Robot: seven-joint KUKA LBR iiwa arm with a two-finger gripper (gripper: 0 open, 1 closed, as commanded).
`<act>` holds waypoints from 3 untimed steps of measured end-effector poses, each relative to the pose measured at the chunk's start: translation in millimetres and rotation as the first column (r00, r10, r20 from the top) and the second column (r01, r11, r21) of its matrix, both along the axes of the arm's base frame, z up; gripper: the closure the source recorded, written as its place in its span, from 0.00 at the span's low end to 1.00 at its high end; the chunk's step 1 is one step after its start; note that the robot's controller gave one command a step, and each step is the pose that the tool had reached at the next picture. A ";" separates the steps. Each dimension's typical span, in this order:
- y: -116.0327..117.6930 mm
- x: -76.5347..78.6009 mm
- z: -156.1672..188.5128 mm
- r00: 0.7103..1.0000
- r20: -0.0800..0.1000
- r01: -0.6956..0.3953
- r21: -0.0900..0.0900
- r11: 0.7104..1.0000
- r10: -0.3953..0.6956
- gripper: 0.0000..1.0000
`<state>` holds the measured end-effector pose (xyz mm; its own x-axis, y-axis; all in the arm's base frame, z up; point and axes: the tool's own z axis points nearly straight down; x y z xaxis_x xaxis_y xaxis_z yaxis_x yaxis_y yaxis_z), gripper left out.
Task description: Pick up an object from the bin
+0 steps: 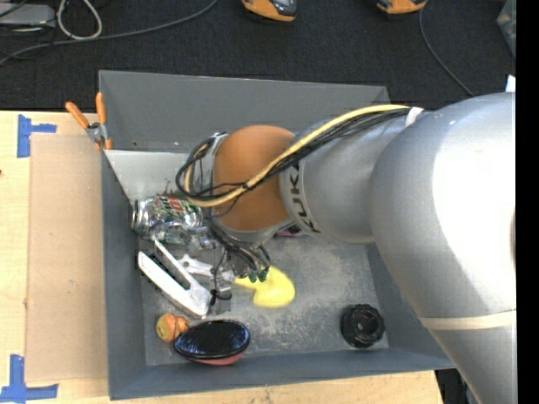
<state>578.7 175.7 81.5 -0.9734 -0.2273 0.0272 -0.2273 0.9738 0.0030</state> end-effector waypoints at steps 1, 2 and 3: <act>3.4 3.0 -3.4 0.999 0.001 0.032 0.004 0.999 -0.032 0.00; -9.4 -5.2 -7.1 0.951 0.003 0.309 -0.005 0.951 -0.309 0.00; 20.6 -17.4 -10.1 0.980 -0.002 0.198 -0.002 0.980 -0.198 1.00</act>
Offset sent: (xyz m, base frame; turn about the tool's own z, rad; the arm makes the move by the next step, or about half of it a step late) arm -0.0196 -0.0249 -0.0115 -0.0610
